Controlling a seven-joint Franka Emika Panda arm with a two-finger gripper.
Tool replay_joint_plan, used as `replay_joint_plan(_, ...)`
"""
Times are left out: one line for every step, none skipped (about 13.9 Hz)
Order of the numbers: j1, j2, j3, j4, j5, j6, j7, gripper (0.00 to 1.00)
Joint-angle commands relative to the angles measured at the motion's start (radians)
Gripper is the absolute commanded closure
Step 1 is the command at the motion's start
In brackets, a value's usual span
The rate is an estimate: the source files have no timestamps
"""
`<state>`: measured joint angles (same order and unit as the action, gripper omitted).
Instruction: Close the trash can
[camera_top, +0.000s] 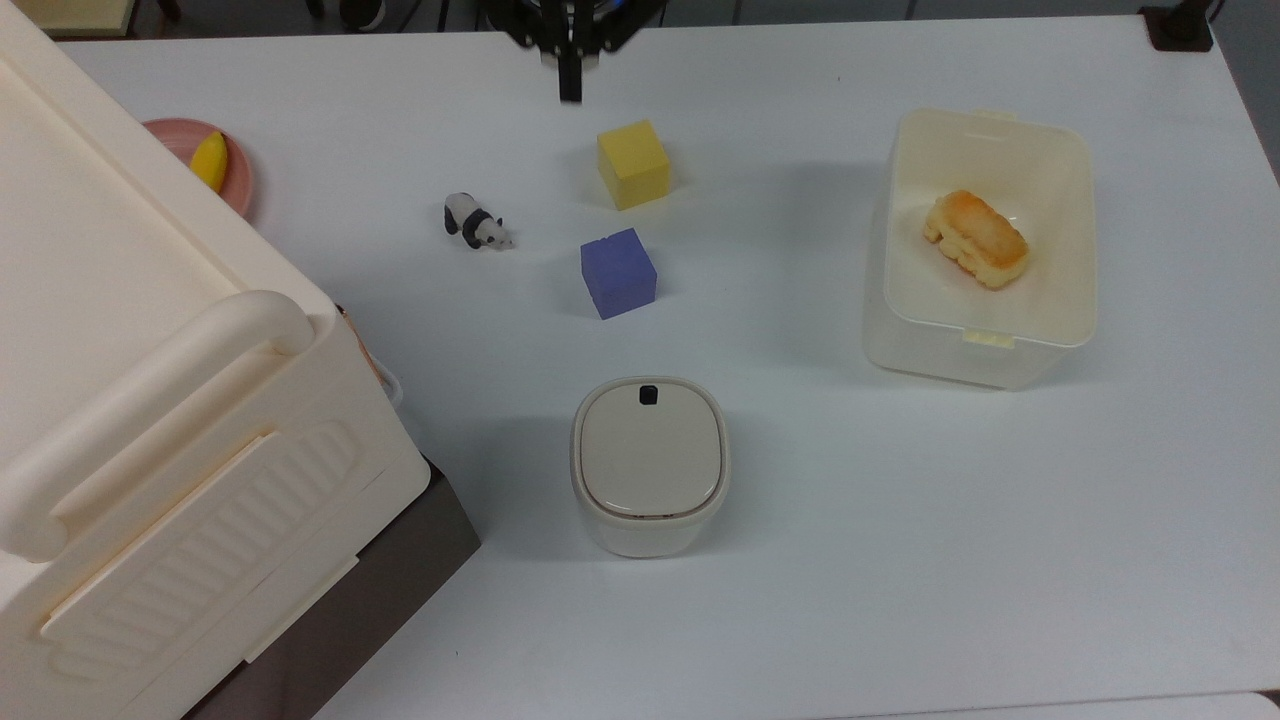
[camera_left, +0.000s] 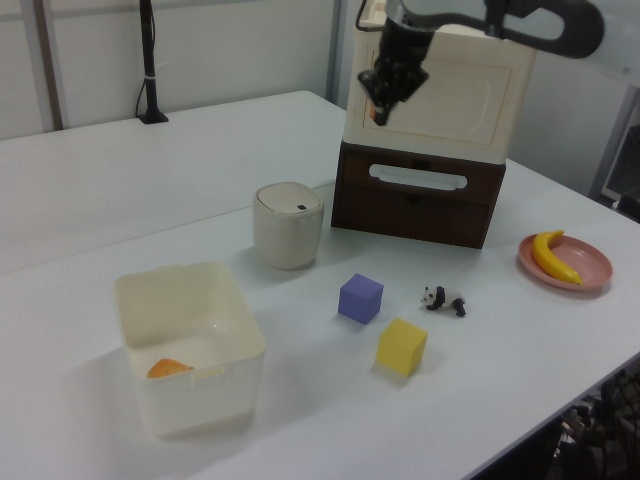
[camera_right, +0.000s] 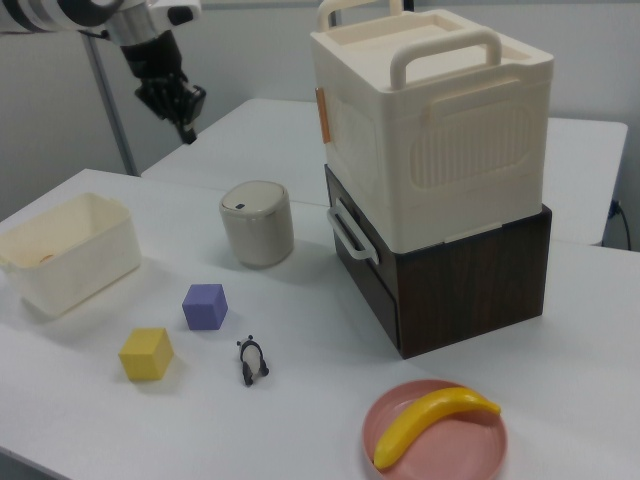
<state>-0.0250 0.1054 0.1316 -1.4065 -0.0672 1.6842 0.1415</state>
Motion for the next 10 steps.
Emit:
replay_joint_plan(0.007, -0.076, -0.018, -0.049, -0.003, -0.1, 0.017, 0.66)
replay_joint_plan(0.007, -0.079, -0.024, -0.045, -0.005, -0.101, 0.013, 0.61)
replay_joint_plan(0.005, -0.088, -0.038, -0.045, -0.006, -0.112, 0.004, 0.5)
replay_joint_plan(-0.003, -0.095, -0.043, -0.045, -0.008, -0.129, 0.001, 0.44)
replay_joint_plan(-0.007, -0.095, -0.043, -0.046, -0.008, -0.144, -0.006, 0.35)
replay_joint_plan(-0.007, -0.096, -0.043, -0.051, -0.013, -0.165, -0.017, 0.21)
replay_joint_plan(-0.007, -0.096, -0.043, -0.051, -0.023, -0.182, -0.026, 0.0)
replay_joint_plan(-0.007, -0.099, -0.043, -0.052, -0.032, -0.193, -0.039, 0.0)
replay_joint_plan(-0.007, -0.105, -0.043, -0.055, -0.034, -0.193, -0.052, 0.0)
replay_joint_plan(-0.009, -0.108, -0.043, -0.06, -0.034, -0.192, -0.056, 0.0)
